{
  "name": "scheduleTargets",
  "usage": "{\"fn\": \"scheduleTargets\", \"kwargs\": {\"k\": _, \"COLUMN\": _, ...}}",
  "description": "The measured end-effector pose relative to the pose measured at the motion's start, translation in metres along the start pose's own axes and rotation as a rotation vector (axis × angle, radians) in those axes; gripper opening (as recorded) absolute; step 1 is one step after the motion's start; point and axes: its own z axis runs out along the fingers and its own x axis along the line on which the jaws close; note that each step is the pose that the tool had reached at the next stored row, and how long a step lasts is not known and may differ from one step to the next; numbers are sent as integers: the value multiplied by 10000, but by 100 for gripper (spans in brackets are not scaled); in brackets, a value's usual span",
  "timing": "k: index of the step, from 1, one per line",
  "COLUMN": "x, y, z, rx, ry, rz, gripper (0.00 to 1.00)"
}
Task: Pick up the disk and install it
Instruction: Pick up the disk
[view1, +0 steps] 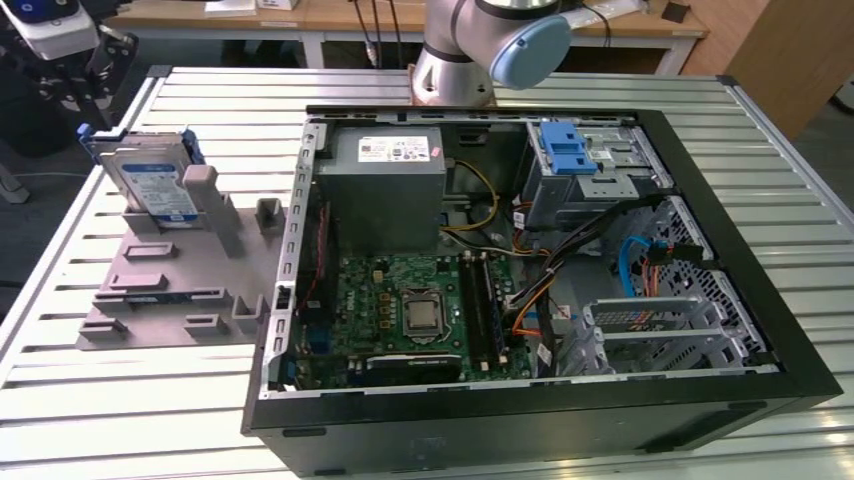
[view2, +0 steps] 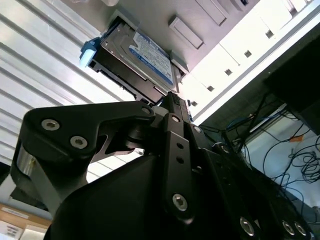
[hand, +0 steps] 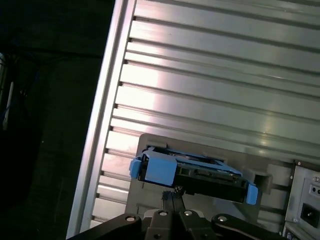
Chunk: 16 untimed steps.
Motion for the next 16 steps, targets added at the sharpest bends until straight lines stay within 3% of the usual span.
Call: {"fn": "scheduleTargets", "kwargs": {"k": 16, "x": 0, "y": 0, "z": 0, "rx": 88, "ry": 71, "rz": -1939, "gripper": 11}}
